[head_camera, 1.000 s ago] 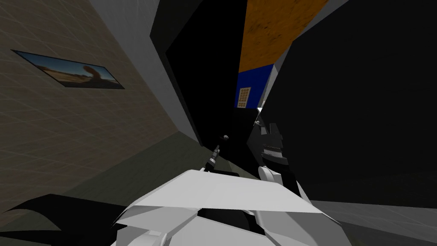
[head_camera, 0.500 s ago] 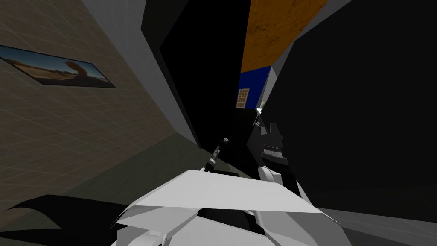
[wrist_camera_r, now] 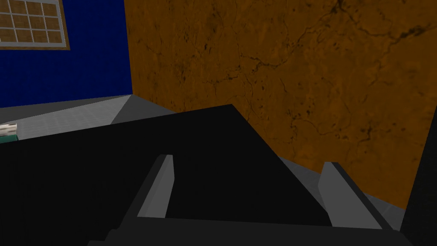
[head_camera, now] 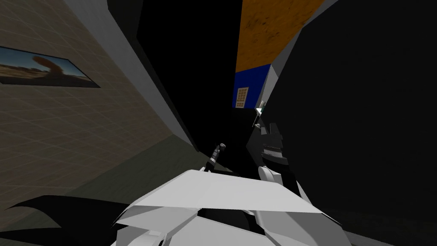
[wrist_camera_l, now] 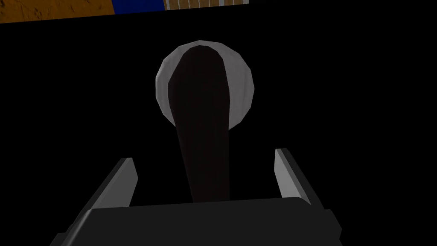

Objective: Push the door open

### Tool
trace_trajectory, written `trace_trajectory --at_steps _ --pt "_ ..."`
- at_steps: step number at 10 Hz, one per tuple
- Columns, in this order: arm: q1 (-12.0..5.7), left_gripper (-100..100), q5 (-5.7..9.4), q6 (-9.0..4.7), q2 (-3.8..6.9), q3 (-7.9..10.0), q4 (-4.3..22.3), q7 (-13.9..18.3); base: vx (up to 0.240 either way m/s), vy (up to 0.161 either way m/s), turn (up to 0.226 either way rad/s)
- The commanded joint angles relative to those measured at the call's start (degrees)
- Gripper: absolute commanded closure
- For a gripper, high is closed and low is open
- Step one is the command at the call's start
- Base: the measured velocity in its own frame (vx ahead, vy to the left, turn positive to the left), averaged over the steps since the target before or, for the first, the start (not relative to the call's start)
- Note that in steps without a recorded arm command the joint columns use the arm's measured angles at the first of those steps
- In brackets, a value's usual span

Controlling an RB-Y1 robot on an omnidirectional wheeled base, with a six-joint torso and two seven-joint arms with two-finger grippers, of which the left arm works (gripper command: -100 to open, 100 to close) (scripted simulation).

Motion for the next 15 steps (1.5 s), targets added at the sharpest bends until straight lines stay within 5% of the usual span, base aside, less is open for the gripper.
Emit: trace_trajectory --at_steps 1,2,3,8,15 --pt "-0.47 -100 0.12 -0.04 -0.92 0.30 0.6 -0.1 0.173 -0.088 -0.021" --pt "-0.18 -100 0.05 0.02 -0.56 0.16 0.2 -0.1 0.072 -0.035 0.003" --pt "-0.18 100 0.05 0.02 -0.56 0.16 0.2 -0.1 -0.007 0.003 0.002" --pt "-0.18 100 0.05 0.02 -0.56 0.16 0.2 -0.1 -0.008 0.005 -0.005" --pt "-1.34 100 1.54 0.06 0.88 4.13 1.3 -1.2 0.135 -0.092 0.042"
